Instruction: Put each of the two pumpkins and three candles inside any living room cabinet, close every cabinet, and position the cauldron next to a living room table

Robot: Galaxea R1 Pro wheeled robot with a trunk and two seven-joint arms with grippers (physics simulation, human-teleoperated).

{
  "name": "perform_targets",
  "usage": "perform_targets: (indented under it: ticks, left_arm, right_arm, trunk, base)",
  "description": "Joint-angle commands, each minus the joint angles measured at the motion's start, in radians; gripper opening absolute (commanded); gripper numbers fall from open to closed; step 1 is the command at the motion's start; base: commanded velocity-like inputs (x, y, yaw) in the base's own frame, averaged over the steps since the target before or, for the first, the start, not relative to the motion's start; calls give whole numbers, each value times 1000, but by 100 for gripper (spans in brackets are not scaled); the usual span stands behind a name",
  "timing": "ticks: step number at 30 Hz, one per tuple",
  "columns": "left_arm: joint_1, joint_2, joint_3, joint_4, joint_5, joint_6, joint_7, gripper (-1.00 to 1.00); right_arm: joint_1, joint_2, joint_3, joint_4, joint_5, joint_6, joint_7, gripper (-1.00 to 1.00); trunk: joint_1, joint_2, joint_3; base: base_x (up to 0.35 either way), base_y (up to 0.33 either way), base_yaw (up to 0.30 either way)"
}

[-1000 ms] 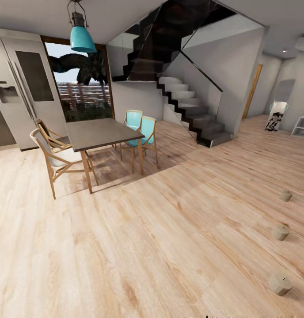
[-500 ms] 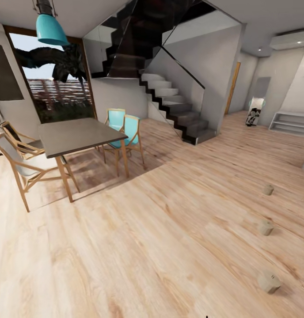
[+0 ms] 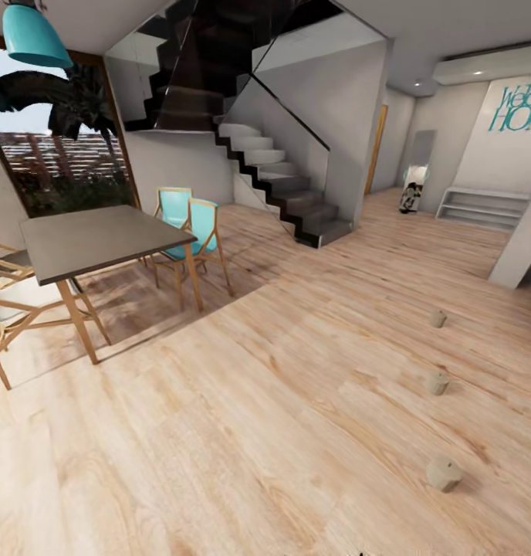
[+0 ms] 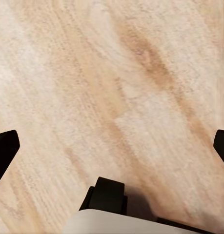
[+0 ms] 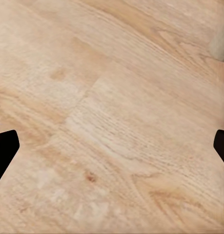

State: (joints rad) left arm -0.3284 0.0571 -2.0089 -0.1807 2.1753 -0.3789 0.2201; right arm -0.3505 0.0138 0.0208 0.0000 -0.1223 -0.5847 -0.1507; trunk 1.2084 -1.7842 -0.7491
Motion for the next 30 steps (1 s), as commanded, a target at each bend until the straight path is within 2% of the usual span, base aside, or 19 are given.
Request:
perform_targets:
  ticks: [1,17,30]
  left_arm:
    - [-1,1,-8,-5,3,-6,8,100]
    - [-1,3,-8,-5,3,-6,10,100]
    - [-1,3,-8,-5,3,-6,10,100]
  right_arm:
    - [-1,0,3,0,-8,-3,0,100]
    - [-1,-3,0,-6,-13,-7,0,100]
    - [-1,-3,-2,-6,-15,-7,0,100]
  trunk:
    - [0,0,-2]
    - [0,0,-6]
    - [0,0,-6]
  base:
    - [0,0,-230]
    - [7,0,-270]
    - [291,0,-297]
